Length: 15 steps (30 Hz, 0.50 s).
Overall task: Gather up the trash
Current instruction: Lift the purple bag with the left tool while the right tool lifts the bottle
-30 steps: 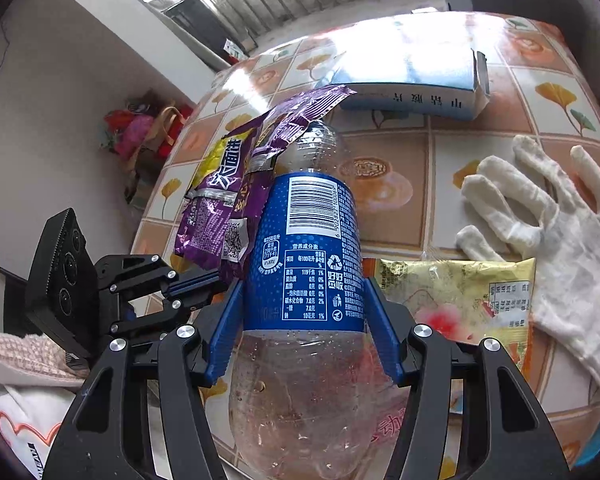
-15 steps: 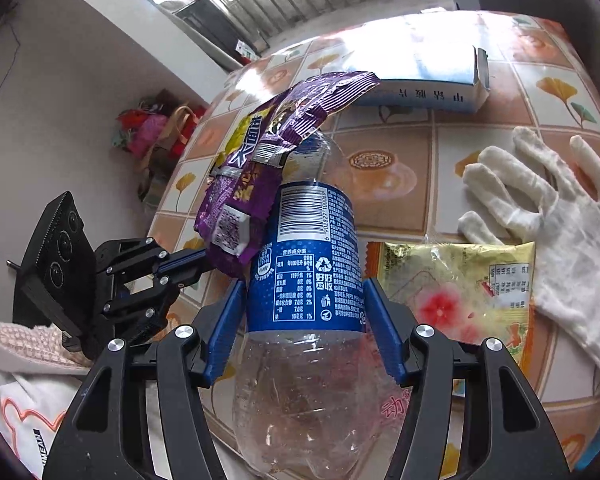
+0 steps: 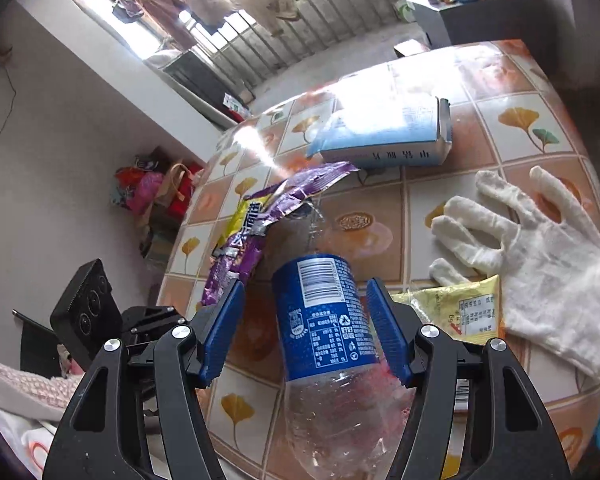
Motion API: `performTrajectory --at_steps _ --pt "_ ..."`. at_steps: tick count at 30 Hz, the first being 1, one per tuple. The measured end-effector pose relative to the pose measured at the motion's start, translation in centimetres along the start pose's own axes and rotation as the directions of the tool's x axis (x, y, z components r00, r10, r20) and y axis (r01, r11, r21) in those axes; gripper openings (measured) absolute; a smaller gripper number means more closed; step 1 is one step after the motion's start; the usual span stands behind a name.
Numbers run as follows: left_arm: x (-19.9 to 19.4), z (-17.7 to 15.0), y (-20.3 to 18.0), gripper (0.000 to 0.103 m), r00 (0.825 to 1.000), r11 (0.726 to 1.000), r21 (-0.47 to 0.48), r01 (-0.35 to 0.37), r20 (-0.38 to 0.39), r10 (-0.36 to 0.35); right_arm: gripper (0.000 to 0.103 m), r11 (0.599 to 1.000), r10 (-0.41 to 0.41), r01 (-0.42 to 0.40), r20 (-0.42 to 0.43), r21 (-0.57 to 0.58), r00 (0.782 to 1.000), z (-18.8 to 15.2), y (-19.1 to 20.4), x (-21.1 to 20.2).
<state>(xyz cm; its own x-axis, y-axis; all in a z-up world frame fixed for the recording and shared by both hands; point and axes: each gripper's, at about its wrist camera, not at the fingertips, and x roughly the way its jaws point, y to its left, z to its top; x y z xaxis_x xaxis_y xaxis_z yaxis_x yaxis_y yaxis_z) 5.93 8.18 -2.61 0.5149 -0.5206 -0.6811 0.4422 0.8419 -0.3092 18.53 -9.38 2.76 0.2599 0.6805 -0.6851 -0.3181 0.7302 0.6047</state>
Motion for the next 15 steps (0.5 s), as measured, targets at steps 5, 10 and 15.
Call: performTrajectory --at_steps 5,10,15 --pt "-1.3 0.6 0.8 0.0 0.991 0.989 -0.082 0.126 0.061 -0.121 0.061 0.993 0.106 -0.105 -0.028 0.053 0.994 0.7 1.1 1.4" --pt "-1.7 0.8 0.1 0.0 0.992 0.994 -0.028 0.107 0.064 -0.105 0.061 0.977 0.19 -0.185 -0.032 0.109 0.981 1.6 1.8 2.9" --pt "-1.4 0.5 -1.0 0.0 0.992 0.994 0.017 0.11 0.053 -0.11 0.013 0.983 0.112 -0.101 -0.06 0.15 0.992 2.1 1.9 4.8"
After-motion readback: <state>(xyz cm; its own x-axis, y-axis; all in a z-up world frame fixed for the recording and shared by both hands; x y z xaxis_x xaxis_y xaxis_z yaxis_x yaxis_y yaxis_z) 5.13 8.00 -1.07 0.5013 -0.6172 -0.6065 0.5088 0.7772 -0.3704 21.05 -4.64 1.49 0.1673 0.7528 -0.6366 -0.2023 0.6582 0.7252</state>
